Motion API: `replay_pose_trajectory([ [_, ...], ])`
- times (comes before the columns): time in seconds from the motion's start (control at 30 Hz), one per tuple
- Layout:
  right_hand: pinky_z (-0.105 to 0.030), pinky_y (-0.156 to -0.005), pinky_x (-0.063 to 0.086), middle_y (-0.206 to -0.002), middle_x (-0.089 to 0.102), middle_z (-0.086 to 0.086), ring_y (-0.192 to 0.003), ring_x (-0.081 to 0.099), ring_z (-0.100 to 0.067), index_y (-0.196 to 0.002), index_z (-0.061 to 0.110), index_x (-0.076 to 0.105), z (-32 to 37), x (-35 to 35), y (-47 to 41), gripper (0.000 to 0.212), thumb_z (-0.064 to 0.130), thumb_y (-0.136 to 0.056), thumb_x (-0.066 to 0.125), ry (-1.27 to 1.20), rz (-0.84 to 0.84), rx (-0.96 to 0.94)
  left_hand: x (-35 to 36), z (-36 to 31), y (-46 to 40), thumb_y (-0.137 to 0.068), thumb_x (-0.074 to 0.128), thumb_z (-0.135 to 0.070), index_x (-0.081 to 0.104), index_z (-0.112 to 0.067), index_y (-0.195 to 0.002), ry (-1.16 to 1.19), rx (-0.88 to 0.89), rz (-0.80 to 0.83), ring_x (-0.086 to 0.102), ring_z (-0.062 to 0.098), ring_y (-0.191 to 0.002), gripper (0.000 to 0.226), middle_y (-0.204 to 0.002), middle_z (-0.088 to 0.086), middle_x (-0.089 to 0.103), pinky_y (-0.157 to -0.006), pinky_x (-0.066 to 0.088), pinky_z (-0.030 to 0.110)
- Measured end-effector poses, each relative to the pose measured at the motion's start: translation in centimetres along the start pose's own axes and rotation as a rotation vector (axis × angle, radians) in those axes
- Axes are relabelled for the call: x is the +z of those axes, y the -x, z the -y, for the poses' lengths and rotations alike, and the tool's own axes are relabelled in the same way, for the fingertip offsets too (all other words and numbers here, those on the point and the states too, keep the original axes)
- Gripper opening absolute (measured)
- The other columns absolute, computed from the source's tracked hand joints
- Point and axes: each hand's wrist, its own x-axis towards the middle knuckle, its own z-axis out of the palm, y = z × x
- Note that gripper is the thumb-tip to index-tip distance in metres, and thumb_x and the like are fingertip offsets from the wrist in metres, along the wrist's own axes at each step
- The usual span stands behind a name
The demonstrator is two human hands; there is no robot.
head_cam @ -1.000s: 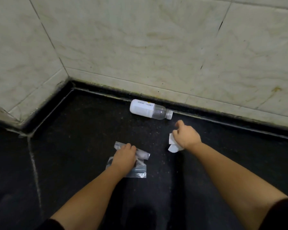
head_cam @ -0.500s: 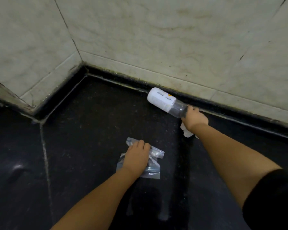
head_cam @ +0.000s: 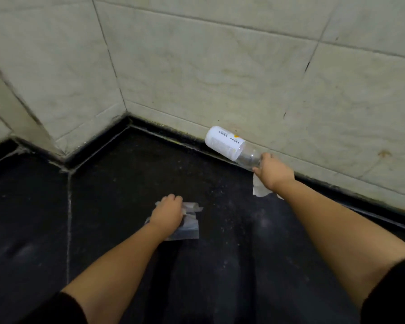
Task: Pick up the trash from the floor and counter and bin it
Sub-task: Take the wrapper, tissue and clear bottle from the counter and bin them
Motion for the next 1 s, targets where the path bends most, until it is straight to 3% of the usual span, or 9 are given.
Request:
replay_pose_trajectory([
  [0.1,-0.043,-0.087,0.047,-0.132,0.052,-0.018,-0.114,0.057,-0.039,-0.127,0.004,0.043,0.6,-0.1,2.6,0.044,0.034,-0.096,0.047,-0.015,0.002,-0.088,-0.8,-0.2,4.4,-0.092,0.05,-0.023,0.052,-0.007,-0.115,0.044,-0.14,-0.081,0.051,0.031,-0.116,0.028,-0.123,0.013,0.052,-0.099,0.045,0.042],
  [0.23,-0.039,-0.071,0.04,-0.127,0.051,-0.018,-0.108,0.06,-0.04,-0.122,0.005,0.044,2.1,0.8,7.6,0.041,0.035,-0.096,0.048,0.011,0.007,-0.304,0.0,-0.6,12.4,-0.092,0.042,-0.014,0.053,-0.003,-0.112,0.104,-0.31,-0.137,0.05,0.035,-0.116,0.026,-0.122,0.017,0.053,-0.096,0.043,0.044],
  [0.4,-0.038,-0.07,0.042,-0.125,0.052,-0.014,-0.103,0.062,-0.037,-0.121,0.008,0.045,5.7,2.6,14.4,0.038,0.035,-0.095,0.048,0.019,0.092,-0.52,3.0,-0.1,24.4,-0.092,0.045,-0.017,0.053,-0.003,-0.111,0.171,-0.501,-0.129,0.049,0.035,-0.117,0.025,-0.121,0.018,0.053,-0.096,0.041,0.041],
  [0.6,-0.037,-0.07,0.041,-0.125,0.051,-0.013,-0.108,0.06,-0.036,-0.122,0.008,0.044,14.6,5.3,26.7,0.038,0.037,-0.096,0.047,0.127,0.193,-0.893,8.1,2.8,42.2,-0.095,0.041,-0.015,0.052,0.003,-0.116,0.338,-0.959,-0.167,0.049,0.038,-0.12,0.03,-0.127,0.023,0.053,-0.1,0.04,0.041],
  [0.7,-0.042,-0.079,0.047,-0.128,0.05,-0.013,-0.111,0.06,-0.036,-0.124,0.008,0.043,18.6,7.3,35.1,0.04,0.037,-0.096,0.046,0.175,0.236,-1.097,11.0,2.4,52.2,-0.095,0.042,-0.015,0.052,0.002,-0.116,0.406,-1.169,-0.202,0.051,0.039,-0.119,0.029,-0.127,0.023,0.053,-0.097,0.042,0.043],
  [0.83,-0.041,-0.087,0.046,-0.133,0.049,-0.012,-0.117,0.056,-0.034,-0.127,0.008,0.041,20.9,9.9,47.9,0.041,0.035,-0.097,0.045,0.237,0.297,-1.335,15.8,-1.6,65.4,-0.093,0.043,-0.015,0.05,0.0,-0.121,0.48,-1.432,-0.244,0.051,0.038,-0.121,0.032,-0.128,0.022,0.053,-0.099,0.042,0.041],
  [1.0,-0.042,-0.088,0.046,-0.133,0.05,-0.013,-0.117,0.056,-0.036,-0.129,0.011,0.043,18.6,13.7,65.1,0.041,0.034,-0.096,0.044,0.305,0.416,-1.577,22.3,-11.8,81.3,-0.095,0.043,-0.014,0.052,-0.002,-0.121,0.564,-1.706,-0.267,0.052,0.034,-0.12,0.031,-0.13,0.02,0.054,-0.097,0.043,0.036],
])
